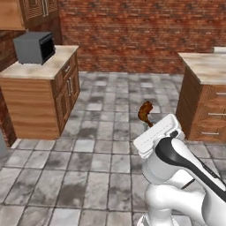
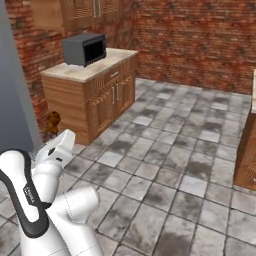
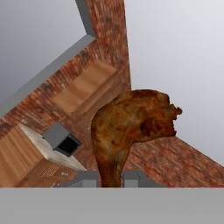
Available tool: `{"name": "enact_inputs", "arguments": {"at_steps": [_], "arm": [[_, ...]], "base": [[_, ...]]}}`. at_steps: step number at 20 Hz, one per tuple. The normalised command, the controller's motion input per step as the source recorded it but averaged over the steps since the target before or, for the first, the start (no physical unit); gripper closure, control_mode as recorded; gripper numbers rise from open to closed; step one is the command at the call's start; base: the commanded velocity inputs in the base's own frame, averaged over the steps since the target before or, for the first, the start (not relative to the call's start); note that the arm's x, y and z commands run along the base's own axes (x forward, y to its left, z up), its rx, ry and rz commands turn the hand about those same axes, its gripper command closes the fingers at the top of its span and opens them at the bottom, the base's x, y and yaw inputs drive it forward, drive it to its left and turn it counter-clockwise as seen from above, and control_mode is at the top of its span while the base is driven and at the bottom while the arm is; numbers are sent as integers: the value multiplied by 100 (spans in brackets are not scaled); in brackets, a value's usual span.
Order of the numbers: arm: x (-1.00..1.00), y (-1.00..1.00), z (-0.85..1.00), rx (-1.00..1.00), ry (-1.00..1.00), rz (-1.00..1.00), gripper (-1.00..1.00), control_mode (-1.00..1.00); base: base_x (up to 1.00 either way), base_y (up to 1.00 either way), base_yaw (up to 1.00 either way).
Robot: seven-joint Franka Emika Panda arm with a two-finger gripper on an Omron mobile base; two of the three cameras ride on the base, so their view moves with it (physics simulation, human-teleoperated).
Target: Take the chicken drumsticks from the pan and place one on each plate on the dining counter.
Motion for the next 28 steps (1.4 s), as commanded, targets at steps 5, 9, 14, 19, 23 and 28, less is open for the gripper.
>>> {"name": "enact_inputs", "arguments": {"at_steps": [5, 9, 14, 19, 23, 28], "arm": [[0, 0, 0, 0, 0, 0, 100, 100], [0, 0, 0, 0, 0, 0, 100, 100], [0, 0, 0, 0, 0, 0, 100, 100], [0, 0, 0, 0, 0, 0, 100, 100], [0, 0, 0, 0, 0, 0, 100, 100], [0, 0, 0, 0, 0, 0, 100, 100]], "base": [[40, -33, -46], [41, -40, -45], [65, -36, -44], [97, -6, -35], [100, 1, -28], [100, 34, -30]]}}
